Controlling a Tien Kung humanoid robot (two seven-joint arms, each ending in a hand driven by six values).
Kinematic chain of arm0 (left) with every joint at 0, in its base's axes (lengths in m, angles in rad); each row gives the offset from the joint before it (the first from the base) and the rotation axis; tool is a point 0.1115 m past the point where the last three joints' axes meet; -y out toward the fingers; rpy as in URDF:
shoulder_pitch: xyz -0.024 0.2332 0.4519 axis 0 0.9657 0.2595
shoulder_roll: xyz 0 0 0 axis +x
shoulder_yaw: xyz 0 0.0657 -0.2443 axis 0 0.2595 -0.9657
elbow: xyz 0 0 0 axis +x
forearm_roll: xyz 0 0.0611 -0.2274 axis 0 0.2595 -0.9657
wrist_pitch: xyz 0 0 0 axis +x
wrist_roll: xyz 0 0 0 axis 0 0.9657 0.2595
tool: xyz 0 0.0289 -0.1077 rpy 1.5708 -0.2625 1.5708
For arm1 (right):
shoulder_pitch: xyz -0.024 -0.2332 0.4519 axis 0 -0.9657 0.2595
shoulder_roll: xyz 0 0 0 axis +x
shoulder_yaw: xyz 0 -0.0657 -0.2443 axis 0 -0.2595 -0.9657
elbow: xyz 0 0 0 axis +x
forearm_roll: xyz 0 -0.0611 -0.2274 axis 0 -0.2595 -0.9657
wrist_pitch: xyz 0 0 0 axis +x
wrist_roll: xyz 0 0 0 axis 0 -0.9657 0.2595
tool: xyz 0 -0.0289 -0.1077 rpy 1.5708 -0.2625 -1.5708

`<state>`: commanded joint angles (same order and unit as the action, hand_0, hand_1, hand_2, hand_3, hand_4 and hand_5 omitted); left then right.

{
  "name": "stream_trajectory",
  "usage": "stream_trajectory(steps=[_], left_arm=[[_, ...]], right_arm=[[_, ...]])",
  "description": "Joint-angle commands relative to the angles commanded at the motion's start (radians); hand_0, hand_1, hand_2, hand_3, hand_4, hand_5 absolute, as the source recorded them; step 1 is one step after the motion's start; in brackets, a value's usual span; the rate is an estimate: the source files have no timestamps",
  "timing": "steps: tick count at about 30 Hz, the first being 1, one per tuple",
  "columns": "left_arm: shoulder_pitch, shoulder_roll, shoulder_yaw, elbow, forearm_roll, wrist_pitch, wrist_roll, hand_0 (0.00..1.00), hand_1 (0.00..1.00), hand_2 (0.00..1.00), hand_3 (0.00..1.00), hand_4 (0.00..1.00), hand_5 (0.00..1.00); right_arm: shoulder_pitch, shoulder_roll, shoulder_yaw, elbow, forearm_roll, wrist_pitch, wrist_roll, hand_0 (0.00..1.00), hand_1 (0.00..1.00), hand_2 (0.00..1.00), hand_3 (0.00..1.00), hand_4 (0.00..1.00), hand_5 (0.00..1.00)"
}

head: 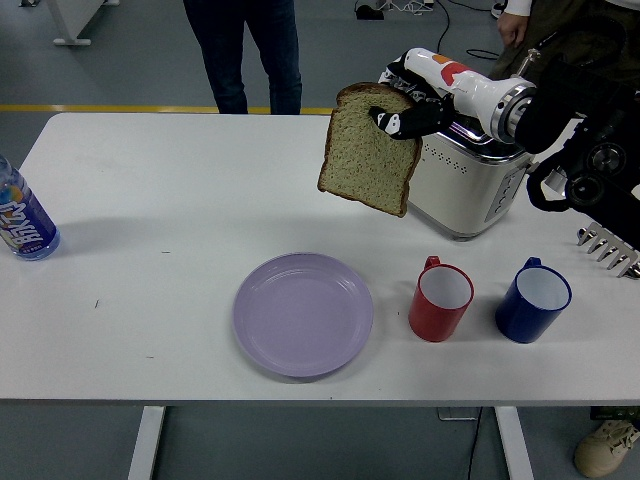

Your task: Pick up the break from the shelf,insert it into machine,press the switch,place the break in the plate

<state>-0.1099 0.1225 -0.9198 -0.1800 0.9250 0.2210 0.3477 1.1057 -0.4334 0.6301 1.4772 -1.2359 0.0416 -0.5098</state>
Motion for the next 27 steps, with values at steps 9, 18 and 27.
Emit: stream_trajectory(steps=[9, 18, 27], left_arm=[[-0.002, 0.0, 0.002, 0.0, -0.004, 0.0, -0.001, 0.632, 0.488, 0.467, 0.54, 0.332, 0.807], [-0.005, 0.0, 0.007, 0.0, -0.01, 0.0, -0.002, 0.632, 0.489, 0.467, 0.54, 0.331, 0.805], [-0.006, -0.001, 0.01, 0.0, -0.014, 0.001, -0.003, 0.632, 0.489, 0.467, 0.54, 0.33, 0.805]], right_arm=[[-0.011, 0.004, -0.03, 0.011, 0.054, 0.009, 0.0, 0.002, 0.053, 0.344, 0.416, 0.404, 0.048], [-0.02, 0.01, -0.061, 0.014, 0.137, 0.021, 0.002, 0.002, 0.048, 0.34, 0.413, 0.407, 0.057], [-0.027, 0.028, -0.088, 0.006, 0.208, 0.029, 0.007, 0.002, 0.042, 0.339, 0.411, 0.408, 0.059]])
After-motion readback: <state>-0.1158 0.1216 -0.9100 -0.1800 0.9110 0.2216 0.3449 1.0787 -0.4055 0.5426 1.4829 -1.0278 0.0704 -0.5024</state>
